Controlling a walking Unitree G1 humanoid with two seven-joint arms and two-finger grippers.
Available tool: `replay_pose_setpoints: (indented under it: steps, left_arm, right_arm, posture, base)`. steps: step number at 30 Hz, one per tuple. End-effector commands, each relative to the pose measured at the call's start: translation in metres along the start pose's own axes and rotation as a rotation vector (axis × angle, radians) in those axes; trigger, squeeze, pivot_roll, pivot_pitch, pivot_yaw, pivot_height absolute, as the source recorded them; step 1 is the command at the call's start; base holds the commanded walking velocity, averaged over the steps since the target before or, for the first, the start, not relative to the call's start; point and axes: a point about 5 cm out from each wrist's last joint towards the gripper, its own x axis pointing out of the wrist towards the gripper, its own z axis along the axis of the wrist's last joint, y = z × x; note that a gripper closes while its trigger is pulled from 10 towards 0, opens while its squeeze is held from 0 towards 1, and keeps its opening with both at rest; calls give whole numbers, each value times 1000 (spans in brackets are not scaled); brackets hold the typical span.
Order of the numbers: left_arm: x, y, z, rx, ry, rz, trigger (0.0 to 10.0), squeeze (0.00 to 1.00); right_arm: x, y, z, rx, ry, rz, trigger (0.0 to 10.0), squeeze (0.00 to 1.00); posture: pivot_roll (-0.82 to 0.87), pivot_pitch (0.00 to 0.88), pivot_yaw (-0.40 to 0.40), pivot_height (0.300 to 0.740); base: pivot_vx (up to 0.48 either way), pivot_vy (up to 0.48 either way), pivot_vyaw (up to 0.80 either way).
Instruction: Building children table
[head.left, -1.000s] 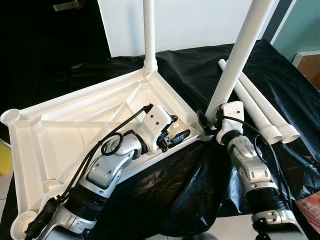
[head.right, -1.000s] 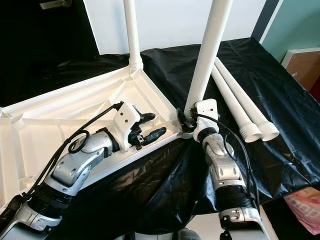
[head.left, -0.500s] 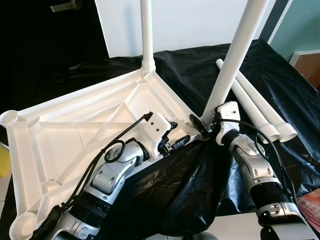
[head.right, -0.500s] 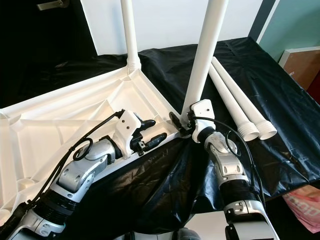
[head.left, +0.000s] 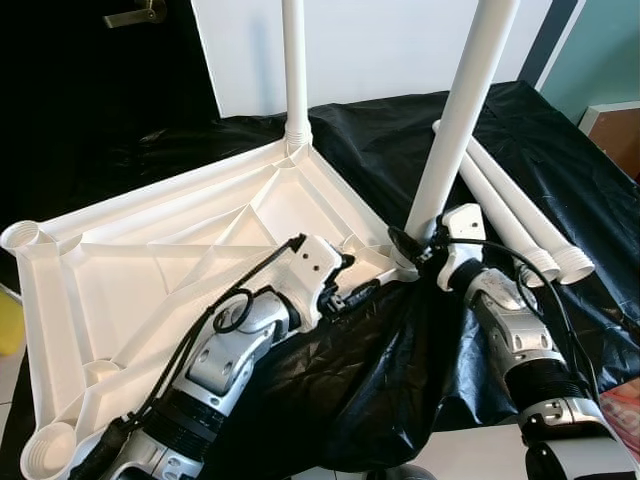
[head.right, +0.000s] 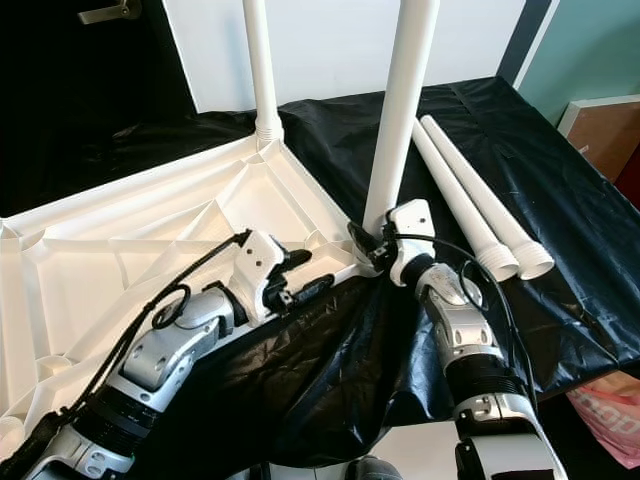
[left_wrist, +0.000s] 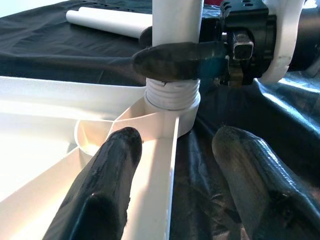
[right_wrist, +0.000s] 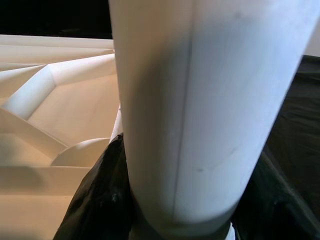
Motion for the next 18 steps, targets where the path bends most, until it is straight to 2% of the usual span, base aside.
replay_pose_setpoints:
  steps: [1,3,5,10,12,13,15,18]
  left_arm:
    - [-1,-2,-6,3,24,-51,10000,0]
    - [-1,-2,-6,3,24,-51,10000,0]
    - [0,2,-6,6,30,-28,10000,0]
    - [0,5,-6,8,32,-15,10000,0]
    - [0,10,-5,8,32,5,10000,0]
    - [0,10,-5,8,32,5,10000,0]
    - [0,12,-4,-22,33,-5,10000,0]
    - [1,14,-3,-37,34,-3,10000,0]
  right_arm:
    - [-8,-4,-14,-4,71,-42,10000,0]
    - [-8,-4,-14,-4,71,-42,10000,0]
    - [-10,-2,-16,15,71,-122,10000,0]
    - [-12,0,-16,28,61,-172,10000,0]
    - [-14,7,-17,59,39,-285,10000,0]
    - [-14,7,-17,59,39,-285,10000,0]
    - [-16,12,-16,103,22,-398,10000,0]
    - [-17,16,-16,128,15,-460,10000,0]
  posture:
    - [-6,89,4,740]
    - [-6,89,4,740]
    - [-15,94,5,740]
    - [-21,97,8,740]
    - [-27,99,13,740]
    - [-27,99,13,740]
    - [-30,100,18,740]
    - [-28,103,25,740]
  base:
    - [0,0,0]
    - [0,0,0]
    - [0,0,0]
    - [0,0,0]
    - [0,0,0]
    - [0,0,0]
    - [0,0,0]
    - [0,0,0]
